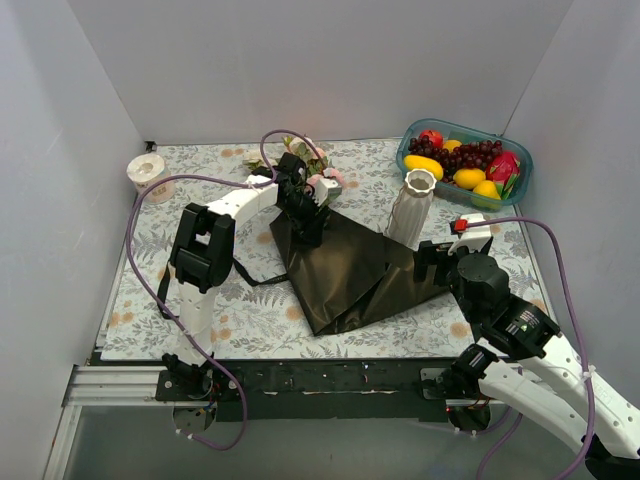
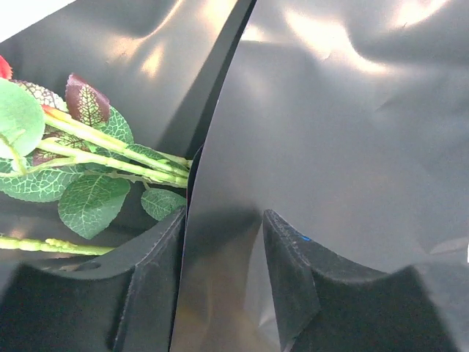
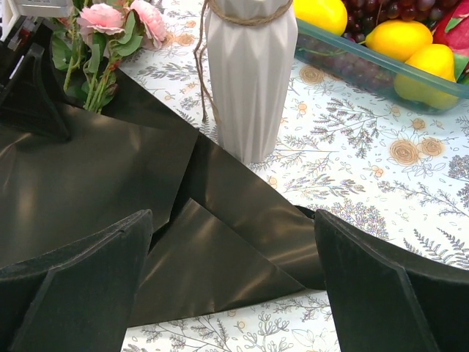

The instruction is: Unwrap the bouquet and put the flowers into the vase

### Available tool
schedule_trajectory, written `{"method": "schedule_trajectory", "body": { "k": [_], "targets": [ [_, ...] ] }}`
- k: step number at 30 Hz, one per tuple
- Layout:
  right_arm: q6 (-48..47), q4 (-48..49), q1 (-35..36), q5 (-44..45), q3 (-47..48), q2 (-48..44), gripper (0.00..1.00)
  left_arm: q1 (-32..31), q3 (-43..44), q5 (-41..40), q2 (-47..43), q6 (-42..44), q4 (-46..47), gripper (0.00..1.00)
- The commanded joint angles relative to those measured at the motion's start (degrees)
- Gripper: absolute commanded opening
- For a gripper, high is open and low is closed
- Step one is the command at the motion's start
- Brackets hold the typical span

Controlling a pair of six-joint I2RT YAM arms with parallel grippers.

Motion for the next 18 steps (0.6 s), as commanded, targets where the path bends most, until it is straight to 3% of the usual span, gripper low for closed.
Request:
{"method": "schedule_trajectory", "body": {
  "k": [1,2,5,6,13,18],
  "targets": [
    [0.0,2.7,0.4,0.2,0.0,-0.6,0.98,0.4,1.1,0.5,-6.3,0.3,0.1,0.40],
    [0.0,2.7,0.4,0.2,0.1,-0.5,0.98,0.4,1.3,0.7,-6.6,0.3,0.1,0.29],
    [0.0,2.3,0.3,0.0,0.6,-0.1,0.98,0.4,2.5,1.2,-7.5,0.6,-0.9,0.11],
    [-0.1,2.4,0.3,0.0,0.7,-0.1,0.98,0.5,2.6,1.5,-7.9,0.6,-1.4,0.00],
    [-0.3,2.6,0.3,-0.7,1.2,0.2,0.97,2.5,0.5,2.6,-11.9,1.3,-1.5,0.00],
    [-0.4,2.9,0.3,-1.7,1.2,0.6,0.97,6.7,0.0,9.6,-16.1,2.1,-2.1,0.00]
  ]
}}
